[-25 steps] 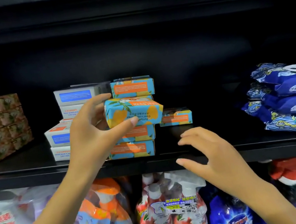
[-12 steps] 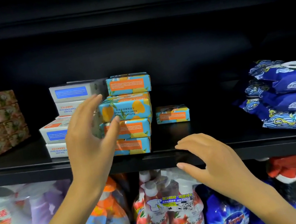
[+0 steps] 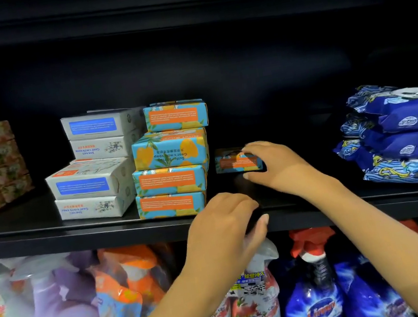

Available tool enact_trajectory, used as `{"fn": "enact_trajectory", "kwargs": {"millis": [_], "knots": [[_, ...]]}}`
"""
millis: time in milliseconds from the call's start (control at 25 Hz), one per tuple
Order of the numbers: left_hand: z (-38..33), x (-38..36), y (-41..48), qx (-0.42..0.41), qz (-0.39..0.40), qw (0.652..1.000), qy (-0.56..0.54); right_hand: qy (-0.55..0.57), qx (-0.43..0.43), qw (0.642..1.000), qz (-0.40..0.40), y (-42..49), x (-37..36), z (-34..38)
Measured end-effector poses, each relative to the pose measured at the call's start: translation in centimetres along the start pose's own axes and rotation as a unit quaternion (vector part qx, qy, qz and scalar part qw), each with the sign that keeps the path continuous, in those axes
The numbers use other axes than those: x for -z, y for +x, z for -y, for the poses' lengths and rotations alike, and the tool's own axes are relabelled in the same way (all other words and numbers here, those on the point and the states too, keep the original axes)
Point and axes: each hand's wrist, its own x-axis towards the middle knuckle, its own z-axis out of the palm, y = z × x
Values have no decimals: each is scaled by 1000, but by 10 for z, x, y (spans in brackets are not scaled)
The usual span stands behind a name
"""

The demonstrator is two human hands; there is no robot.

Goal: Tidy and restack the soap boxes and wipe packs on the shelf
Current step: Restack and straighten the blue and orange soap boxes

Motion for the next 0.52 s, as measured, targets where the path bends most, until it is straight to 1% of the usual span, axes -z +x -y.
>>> {"fn": "enact_trajectory", "kwargs": {"millis": [80,240,400,520], "knots": [[2,-3,-1,13,10,1000,-5,-26,-6,999,21,3,-4,0],[4,-4,-2,37,10,999,-27,-43,8,999,-10,-6,-3,-2],[3,-6,-3,45,-1,998,-34,-7,53,997,-64,-30,5,-3],[2,-5,-2,47,-4,998,-31,78,64,987,-127,-44,9,-2]]}}
